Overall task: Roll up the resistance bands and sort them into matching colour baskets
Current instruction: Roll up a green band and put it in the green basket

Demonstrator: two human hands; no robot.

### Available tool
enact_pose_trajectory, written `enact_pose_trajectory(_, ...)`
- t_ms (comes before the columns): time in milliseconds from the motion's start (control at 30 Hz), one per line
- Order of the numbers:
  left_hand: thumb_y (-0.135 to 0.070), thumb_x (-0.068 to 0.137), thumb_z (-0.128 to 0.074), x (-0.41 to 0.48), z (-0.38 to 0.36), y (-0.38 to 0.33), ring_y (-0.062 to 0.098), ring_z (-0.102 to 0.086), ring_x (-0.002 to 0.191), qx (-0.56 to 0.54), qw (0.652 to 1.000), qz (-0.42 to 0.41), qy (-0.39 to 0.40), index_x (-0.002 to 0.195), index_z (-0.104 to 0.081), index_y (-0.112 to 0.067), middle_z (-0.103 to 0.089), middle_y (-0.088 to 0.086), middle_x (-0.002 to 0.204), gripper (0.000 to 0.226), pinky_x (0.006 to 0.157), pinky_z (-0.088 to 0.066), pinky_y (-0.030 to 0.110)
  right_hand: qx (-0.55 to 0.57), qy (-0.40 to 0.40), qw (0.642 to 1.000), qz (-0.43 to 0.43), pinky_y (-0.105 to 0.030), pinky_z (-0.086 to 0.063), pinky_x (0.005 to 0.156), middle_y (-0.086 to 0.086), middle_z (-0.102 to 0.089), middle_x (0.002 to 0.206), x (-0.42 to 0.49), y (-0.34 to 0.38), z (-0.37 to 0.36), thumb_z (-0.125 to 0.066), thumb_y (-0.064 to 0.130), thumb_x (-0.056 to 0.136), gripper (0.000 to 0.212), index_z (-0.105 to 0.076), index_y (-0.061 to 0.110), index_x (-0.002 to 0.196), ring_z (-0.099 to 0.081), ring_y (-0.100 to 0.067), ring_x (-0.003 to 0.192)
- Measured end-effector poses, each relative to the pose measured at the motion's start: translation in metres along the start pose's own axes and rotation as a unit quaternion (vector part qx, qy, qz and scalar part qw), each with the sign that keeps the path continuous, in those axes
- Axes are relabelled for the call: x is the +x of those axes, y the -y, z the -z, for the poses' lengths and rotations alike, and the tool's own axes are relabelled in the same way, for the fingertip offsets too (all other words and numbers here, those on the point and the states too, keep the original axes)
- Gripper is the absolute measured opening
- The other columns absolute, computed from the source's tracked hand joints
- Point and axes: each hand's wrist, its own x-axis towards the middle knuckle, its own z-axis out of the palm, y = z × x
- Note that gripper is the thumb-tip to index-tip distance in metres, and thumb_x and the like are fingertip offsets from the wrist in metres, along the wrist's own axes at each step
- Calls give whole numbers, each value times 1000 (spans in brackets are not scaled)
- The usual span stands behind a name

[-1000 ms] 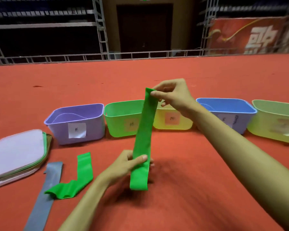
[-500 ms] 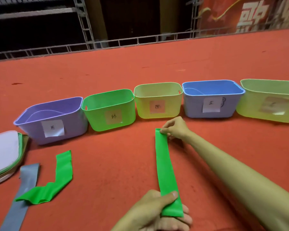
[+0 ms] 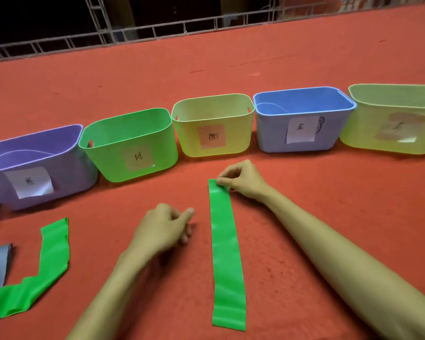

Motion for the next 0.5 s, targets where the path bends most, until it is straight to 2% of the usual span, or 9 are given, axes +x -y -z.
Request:
enact_pose_trajectory(67,-51,100,-56,44,-13,-2,12,-69,74,0,989,-74,-131,83,-75,-24,-75,-14,77,38,77,-55,34,14,-4,1000,6,-25,-50,60,4,-77,73,-1,-2,0,-84,16,84,2,-83,16,82,-63,-2,64)
enact_pose_trajectory(133,-45,101,-57,78,-31,-11,13,-64,89,-25,979,-136,-150,104,-76,-29,-73,-13,100,25,79,-47,32,28,-6,999,18,-27,-52,61,0,-79,76,-2,-4,0,-83,14,85,2,-83,15,83,-65,-6,67)
enact_pose_trajectory(167,-44,102,-54,90,-39,-14,16,-62,94,-33,976,-157,-147,108,-75,-30,-71,-9,106,26,81,-45,34,40,-5,999,21,-28,-53,61,-3,-79,77,-3,-4,0,-83,13,85,1,-83,14,85,-66,-8,68)
enact_pose_trajectory(200,-46,103,-52,98,-46,-16,18,-60,97,-37,974,-166,-148,104,-75,-30,-70,-7,106,28,82,-44,35,55,-5,998,23,-28,-53,60,-7,-79,78,-4,-5,1,-82,11,86,1,-83,12,86,-65,-10,69)
enact_pose_trajectory(300,-49,105,-46,112,-54,-17,18,-54,92,-50,971,-163,-168,82,-65,-35,-64,-10,92,33,76,-37,36,86,-11,996,31,-27,-49,58,-15,-77,78,-4,-6,2,-82,9,87,1,-82,8,88,-62,-13,67)
enact_pose_trajectory(400,-51,104,-46,118,-54,-16,10,-52,72,-96,965,-177,-169,72,-60,-33,-57,-13,69,39,65,-34,36,86,-14,996,32,-26,-47,54,-15,-75,72,-3,-8,3,-83,11,86,4,-83,9,89,-57,-14,61)
enact_pose_trajectory(500,-53,103,-50,117,-54,-18,8,-49,61,-94,968,-165,-167,75,-61,-27,-54,-10,61,39,60,-36,33,87,-18,995,42,-27,-47,55,-17,-75,73,-2,-10,1,-84,12,85,5,-83,9,89,-56,-14,61)
